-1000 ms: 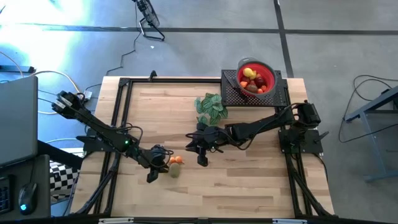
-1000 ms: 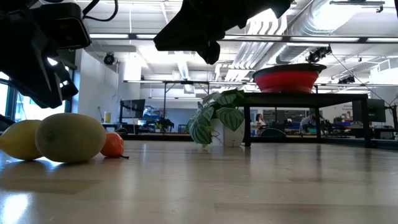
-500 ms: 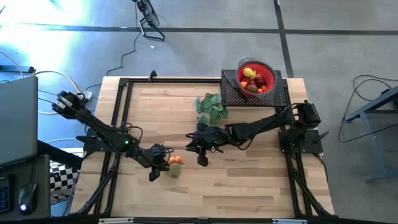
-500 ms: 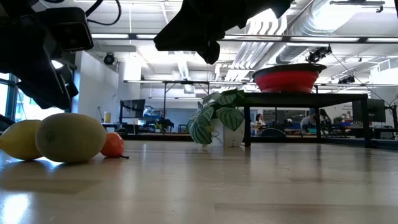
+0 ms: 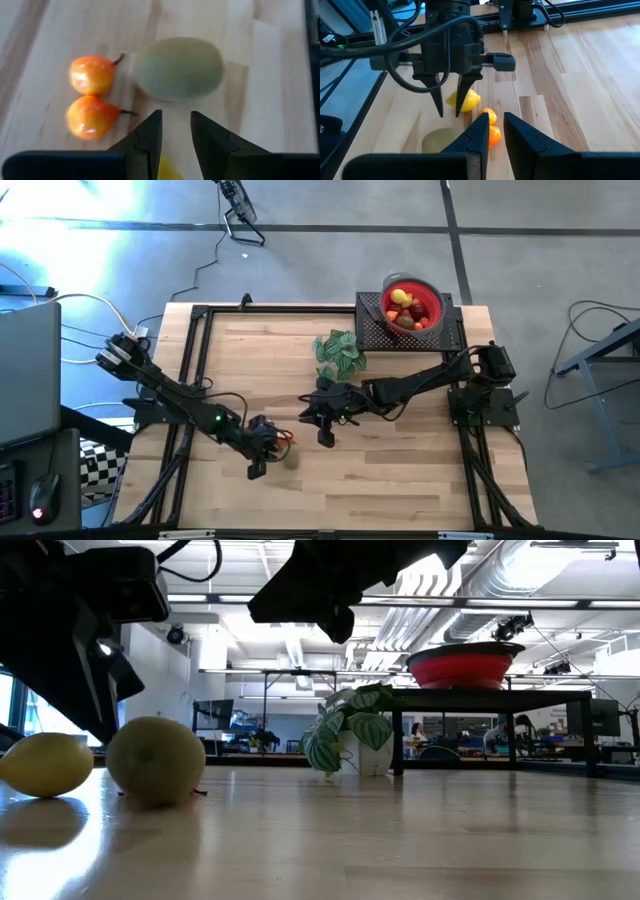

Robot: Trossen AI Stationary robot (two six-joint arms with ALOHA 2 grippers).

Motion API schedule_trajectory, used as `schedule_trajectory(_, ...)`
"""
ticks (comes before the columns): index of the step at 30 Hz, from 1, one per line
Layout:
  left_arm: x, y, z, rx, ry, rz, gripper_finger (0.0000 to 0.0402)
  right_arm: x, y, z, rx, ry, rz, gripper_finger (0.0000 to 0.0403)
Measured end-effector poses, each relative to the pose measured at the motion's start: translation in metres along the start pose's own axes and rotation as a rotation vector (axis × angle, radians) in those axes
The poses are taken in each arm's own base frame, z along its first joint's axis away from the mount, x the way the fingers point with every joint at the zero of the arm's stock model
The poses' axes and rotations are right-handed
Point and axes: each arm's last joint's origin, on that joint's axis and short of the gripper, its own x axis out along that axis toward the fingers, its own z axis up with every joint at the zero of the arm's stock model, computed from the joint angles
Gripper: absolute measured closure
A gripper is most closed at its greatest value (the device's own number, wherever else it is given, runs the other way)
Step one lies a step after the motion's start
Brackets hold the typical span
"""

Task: Pick & Place Fruit
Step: Put the kiwi into the red colander

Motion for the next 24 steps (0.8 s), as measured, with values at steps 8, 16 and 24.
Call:
schedule_trajectory(8,0.003,-0.006,0.004,0.007,-0.015,-0.090,0.0303,0.000,0.003,-0.002,0.009,0.034,0.097,0.0353)
schedule_trajectory(16,0.023,-0.003,-0.005,0.025,0.035,-0.059,0.0303,-0.001,0.014,-0.012,-0.007,0.104,0.068,0.0353)
schedule_trajectory(24,0.027,-0.009,0.002,0.061,-0.049,-0.124,0.0303,-0.003,0.028,-0.019,0.020,0.142,0.080,0.0353)
